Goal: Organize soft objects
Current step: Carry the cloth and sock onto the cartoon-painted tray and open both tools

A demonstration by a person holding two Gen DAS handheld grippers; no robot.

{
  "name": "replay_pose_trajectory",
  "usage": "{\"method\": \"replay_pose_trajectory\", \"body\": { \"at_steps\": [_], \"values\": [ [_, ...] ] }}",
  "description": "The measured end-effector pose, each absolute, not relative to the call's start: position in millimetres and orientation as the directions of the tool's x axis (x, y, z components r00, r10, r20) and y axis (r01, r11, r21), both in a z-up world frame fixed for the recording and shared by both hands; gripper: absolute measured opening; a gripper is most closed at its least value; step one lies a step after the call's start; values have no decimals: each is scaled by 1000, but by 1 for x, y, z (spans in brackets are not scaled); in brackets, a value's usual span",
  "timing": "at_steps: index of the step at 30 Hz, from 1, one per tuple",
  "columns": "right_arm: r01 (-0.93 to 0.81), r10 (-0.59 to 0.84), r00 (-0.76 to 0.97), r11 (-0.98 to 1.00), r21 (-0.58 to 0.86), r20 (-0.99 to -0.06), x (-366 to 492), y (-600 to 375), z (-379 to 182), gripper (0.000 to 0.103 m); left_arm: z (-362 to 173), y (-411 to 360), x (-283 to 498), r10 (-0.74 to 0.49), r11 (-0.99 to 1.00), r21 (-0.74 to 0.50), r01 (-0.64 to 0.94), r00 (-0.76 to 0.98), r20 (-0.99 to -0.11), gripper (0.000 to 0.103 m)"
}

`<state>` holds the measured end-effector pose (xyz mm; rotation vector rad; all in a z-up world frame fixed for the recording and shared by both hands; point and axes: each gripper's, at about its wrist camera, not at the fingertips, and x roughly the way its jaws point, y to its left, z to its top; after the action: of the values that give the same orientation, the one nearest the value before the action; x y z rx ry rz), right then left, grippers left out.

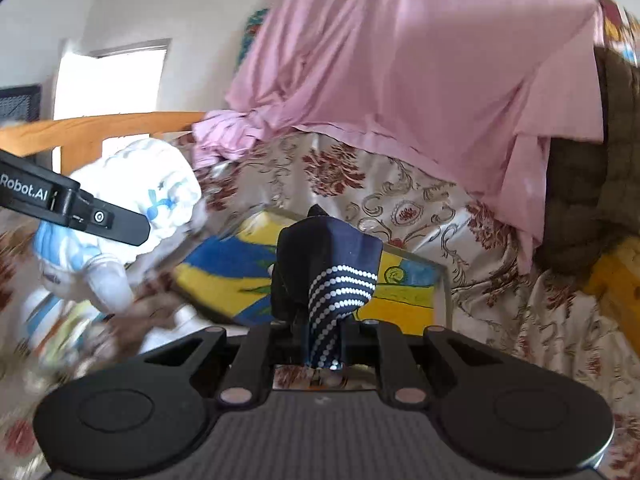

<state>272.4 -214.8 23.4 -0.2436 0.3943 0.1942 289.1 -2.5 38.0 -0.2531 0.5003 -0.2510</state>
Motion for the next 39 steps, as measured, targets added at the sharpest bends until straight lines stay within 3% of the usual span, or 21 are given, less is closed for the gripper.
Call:
{"method": "replay_pose_trajectory", "body": {
  "at_steps": [8,13,18,25,29,31,35,39],
  "values": [
    [-182,122,867,980,-78,-484,366,-228,-26,14,7,-10,404,-271,930,-354,96,830,-487,38],
    [-152,109,828,988,-33,-550,400,-229,-42,14,-25,-17,457,-232,936,-351,18,781,-579,38],
    [-139,121,795,990,16,-595,418,-228,-49,14,-50,-23,486,-202,949,-312,-34,696,-689,38],
    [-112,123,748,992,58,-652,432,-229,-54,16,-67,-26,505,-135,963,-253,-93,648,-750,40],
    [-109,109,749,993,40,-654,431,-229,-55,23,-66,-32,505,-107,972,-215,-92,641,-760,46],
    [-103,109,742,994,48,-662,431,-230,-55,26,-64,-35,504,-101,976,-202,-86,639,-763,57],
    [-95,108,736,994,57,-668,429,-234,-50,49,-58,-38,499,-91,979,-187,-84,638,-765,66],
    [-55,92,735,996,77,-672,423,-242,-38,64,-43,-35,487,-102,974,-207,-89,648,-755,77]
  ]
}}
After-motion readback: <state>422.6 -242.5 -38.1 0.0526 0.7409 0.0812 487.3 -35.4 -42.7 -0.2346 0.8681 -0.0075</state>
